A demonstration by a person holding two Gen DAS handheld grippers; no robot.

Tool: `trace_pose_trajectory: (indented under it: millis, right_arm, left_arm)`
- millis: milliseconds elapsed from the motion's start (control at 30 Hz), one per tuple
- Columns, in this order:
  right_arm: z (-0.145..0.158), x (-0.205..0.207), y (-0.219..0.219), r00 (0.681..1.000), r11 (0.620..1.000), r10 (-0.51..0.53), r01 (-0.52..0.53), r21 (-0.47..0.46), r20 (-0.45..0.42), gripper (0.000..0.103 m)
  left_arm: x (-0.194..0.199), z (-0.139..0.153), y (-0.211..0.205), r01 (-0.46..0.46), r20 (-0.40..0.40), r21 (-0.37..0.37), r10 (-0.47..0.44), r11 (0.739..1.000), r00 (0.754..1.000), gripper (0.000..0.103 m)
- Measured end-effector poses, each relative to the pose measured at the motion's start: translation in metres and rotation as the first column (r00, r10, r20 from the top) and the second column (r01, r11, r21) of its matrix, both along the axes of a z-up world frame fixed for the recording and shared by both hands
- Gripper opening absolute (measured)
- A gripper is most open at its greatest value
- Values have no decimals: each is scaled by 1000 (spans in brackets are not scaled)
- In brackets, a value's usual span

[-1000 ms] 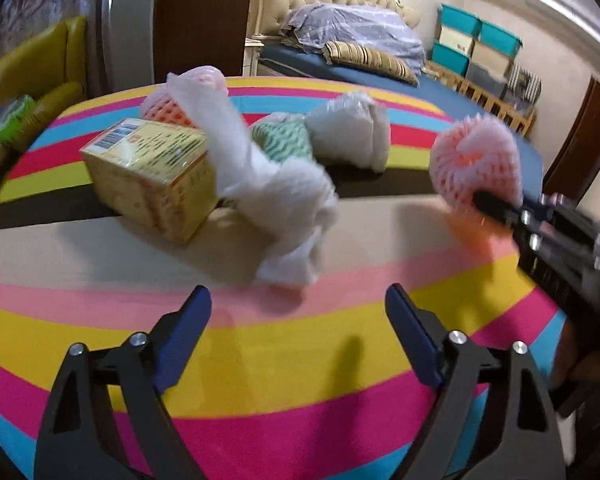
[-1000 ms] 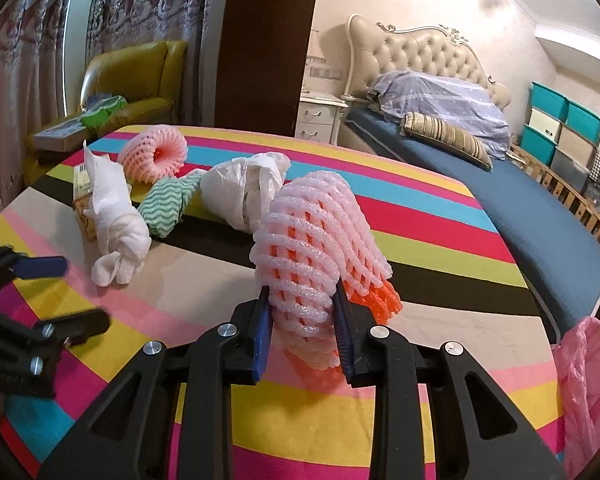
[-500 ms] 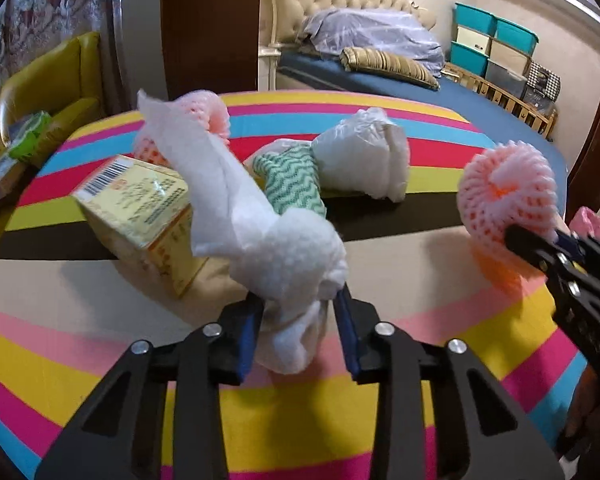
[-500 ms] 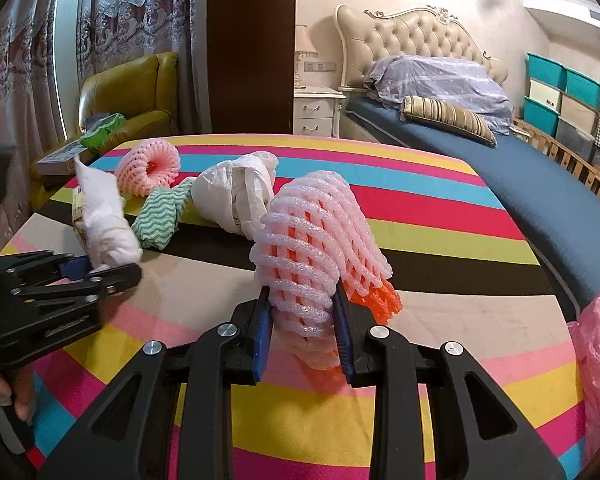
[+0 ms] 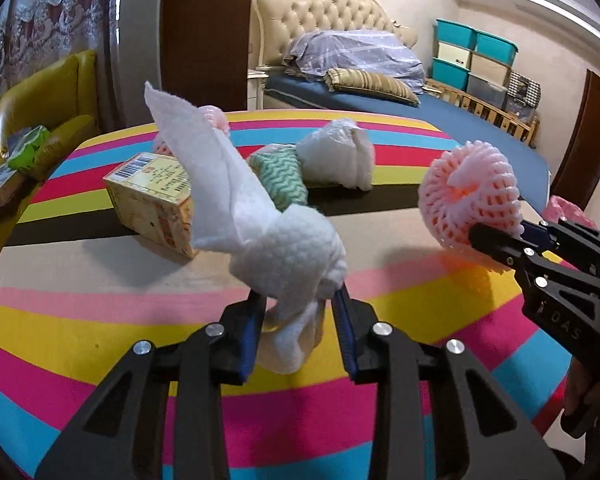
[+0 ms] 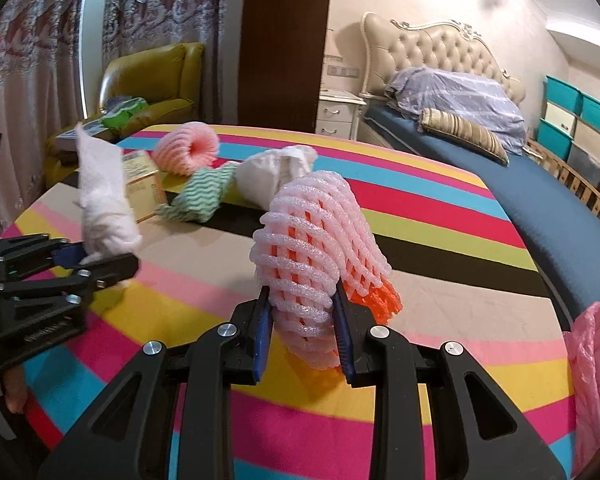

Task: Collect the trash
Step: 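Carry the foam sleeve and tissue bundle over the wastebasket and open both tools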

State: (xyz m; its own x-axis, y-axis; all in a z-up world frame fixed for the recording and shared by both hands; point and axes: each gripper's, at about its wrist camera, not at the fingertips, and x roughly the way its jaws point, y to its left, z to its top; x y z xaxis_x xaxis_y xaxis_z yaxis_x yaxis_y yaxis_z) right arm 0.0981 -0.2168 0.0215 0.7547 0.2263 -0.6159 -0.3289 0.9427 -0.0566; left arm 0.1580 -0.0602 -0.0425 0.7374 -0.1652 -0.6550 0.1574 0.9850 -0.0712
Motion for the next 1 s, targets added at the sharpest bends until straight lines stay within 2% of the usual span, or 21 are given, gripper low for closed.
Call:
trace_pose_trajectory:
  millis: [233, 500, 800, 1000]
  right_arm:
    - [5, -24, -10, 1000, 1000, -12, 12, 3, 21, 28]
    - [15, -41, -32, 998, 999, -39, 37, 38, 41, 28]
    - [26, -52, -72, 991, 993, -114, 112, 33, 66, 28]
    - [34, -59, -111, 978, 983, -186, 184, 27, 91, 28]
  left_arm:
    - [-11, 8, -9, 27, 42, 7, -28, 1000, 999, 32]
    - [-19, 16, -40, 122, 76, 37, -125, 992, 989, 32]
    - [-17, 33, -81, 225, 96, 40, -228, 973, 969, 33]
    - [-8, 42, -120, 311, 95, 48, -314, 949, 945, 33]
